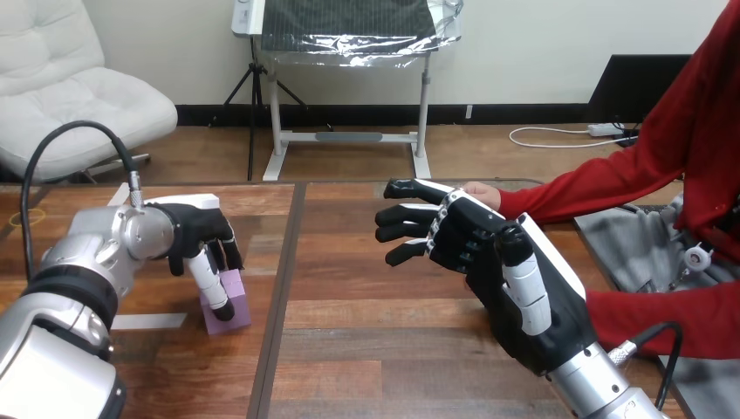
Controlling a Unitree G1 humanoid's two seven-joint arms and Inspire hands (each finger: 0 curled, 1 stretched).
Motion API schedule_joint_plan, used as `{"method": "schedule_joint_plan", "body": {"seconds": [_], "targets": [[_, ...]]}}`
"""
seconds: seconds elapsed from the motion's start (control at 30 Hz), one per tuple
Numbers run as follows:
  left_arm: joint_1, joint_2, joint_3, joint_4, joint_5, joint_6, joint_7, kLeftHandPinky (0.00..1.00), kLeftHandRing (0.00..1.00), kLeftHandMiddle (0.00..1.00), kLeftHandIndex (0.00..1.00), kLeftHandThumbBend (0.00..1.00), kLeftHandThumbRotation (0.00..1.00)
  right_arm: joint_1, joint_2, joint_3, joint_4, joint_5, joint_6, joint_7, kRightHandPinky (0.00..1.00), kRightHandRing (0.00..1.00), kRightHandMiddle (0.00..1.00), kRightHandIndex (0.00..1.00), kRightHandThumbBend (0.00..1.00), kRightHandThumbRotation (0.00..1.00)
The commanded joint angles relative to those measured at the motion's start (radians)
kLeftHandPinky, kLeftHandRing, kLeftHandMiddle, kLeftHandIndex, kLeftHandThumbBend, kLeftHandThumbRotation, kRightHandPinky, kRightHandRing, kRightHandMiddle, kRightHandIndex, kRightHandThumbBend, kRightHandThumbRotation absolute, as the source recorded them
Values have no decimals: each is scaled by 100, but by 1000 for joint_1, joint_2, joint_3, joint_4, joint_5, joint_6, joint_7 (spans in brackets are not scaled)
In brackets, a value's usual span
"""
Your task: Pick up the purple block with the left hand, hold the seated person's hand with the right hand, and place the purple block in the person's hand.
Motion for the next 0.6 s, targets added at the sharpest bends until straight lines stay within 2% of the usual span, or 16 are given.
{"method": "schedule_joint_plan", "body": {"seconds": [0.0,0.27,0.57], "targets": [[-31,-2,-9,-14,8,15,-3,66,78,82,74,90,0,-47,-10,-13,-22,8,-16,-5,62,72,74,79,76,100],[-39,-4,-45,-17,43,38,-7,71,87,88,79,94,0,-52,-11,-14,-23,11,-9,-4,61,71,74,79,78,100],[-39,-5,-54,-18,59,43,-4,75,92,90,83,99,4,-56,-13,-15,-23,13,-5,-2,61,71,73,78,79,100]]}}
